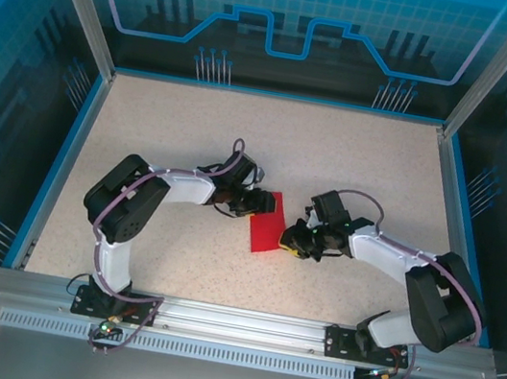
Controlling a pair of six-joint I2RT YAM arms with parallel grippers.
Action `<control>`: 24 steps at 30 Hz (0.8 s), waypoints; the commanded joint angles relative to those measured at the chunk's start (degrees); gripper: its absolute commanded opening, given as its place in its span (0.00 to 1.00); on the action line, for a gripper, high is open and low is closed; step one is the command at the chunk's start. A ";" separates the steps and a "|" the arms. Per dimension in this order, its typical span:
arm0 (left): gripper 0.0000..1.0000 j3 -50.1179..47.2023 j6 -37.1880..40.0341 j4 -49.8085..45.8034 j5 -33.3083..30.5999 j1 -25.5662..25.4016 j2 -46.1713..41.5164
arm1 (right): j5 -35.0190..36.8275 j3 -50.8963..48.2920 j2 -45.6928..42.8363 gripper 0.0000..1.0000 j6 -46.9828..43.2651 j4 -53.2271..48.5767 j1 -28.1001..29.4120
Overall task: Fold a paper plane with a square sheet of paper (pick it up from the middle)
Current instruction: Third fold the triangle at the center of the table.
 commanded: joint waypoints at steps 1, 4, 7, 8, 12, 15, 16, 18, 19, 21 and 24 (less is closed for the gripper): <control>0.55 0.30 0.48 -3.21 -1.00 -0.45 1.22 | -0.54 -0.16 -1.70 0.16 0.18 0.28 -0.72; 0.55 0.30 0.53 -3.26 -0.91 -0.44 1.46 | -1.60 0.28 -0.81 0.10 0.36 1.00 -0.52; 0.55 0.22 0.47 -3.18 -1.00 -0.48 1.68 | -2.13 0.67 0.09 0.09 0.73 2.67 -0.25; 0.55 0.21 0.46 -3.26 -1.07 -0.47 1.72 | -2.08 0.80 0.31 0.09 0.62 3.07 -0.12; 0.55 0.30 0.56 -3.61 -1.26 -0.45 1.78 | -3.13 1.67 2.32 0.04 0.54 6.86 0.37; 0.55 0.61 0.75 -3.96 -1.09 -0.46 1.69 | -3.31 3.12 4.84 0.01 -0.21 10.13 1.27; 0.55 0.79 0.74 -4.17 -1.01 -0.44 1.56 | -3.46 3.94 5.88 0.01 -0.56 10.55 1.61; 0.55 1.40 1.16 -4.64 -0.58 -0.49 0.85 | -3.58 5.74 8.18 0.01 -1.07 11.87 2.44; 0.55 1.84 1.40 -5.07 -0.39 -0.43 0.37 | -3.47 6.43 8.93 0.01 -1.18 12.15 2.73; 0.55 3.11 2.11 -6.50 -0.80 -0.38 -1.14 | -2.49 8.09 11.19 0.02 -1.82 11.31 3.44; 0.55 4.19 3.14 -7.76 -2.33 -0.29 -3.41 | -1.46 9.13 13.93 0.02 -2.01 11.57 4.07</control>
